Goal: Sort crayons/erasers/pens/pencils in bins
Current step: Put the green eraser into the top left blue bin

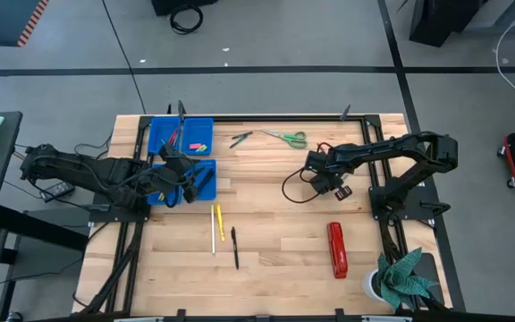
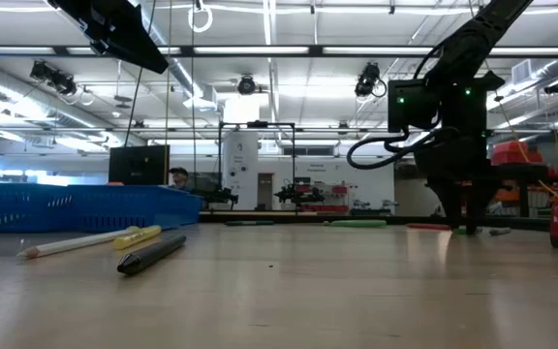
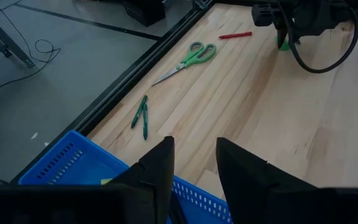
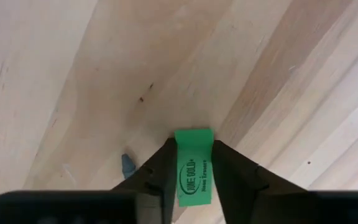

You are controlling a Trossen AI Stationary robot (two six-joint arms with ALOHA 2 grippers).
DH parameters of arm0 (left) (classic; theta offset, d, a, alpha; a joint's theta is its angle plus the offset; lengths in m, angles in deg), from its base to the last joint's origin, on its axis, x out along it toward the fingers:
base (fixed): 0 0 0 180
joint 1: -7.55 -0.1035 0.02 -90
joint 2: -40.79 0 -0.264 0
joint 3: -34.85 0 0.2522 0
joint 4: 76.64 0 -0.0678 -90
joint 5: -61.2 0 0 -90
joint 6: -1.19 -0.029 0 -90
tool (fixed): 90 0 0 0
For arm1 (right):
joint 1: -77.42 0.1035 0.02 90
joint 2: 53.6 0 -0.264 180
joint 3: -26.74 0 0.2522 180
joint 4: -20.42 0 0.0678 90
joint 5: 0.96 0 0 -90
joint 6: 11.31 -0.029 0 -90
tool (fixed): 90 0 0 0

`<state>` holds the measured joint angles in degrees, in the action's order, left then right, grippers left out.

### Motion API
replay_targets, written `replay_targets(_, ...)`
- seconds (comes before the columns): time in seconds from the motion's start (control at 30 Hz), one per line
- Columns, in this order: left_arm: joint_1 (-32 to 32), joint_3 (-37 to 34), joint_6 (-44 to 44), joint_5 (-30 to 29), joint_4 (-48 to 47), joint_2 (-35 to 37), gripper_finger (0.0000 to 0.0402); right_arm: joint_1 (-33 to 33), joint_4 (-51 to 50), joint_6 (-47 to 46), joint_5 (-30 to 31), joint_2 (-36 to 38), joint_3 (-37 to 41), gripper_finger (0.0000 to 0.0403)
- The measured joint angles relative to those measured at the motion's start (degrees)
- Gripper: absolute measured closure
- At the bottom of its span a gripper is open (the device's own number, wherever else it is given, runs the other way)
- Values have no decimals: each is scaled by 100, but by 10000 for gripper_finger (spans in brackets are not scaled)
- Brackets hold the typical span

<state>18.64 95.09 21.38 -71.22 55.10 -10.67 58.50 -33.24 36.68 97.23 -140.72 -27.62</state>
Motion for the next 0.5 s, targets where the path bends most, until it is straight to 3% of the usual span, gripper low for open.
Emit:
replay_targets(0.17, 0, 1, -45, -1, -2, 0, 278, 18, -62, -388, -120, -11, -89, 327)
replay_targets(0.5, 1, 2, -48, -2, -2, 0, 272, 615, -107, -1576, -295, -35, -818, 323)
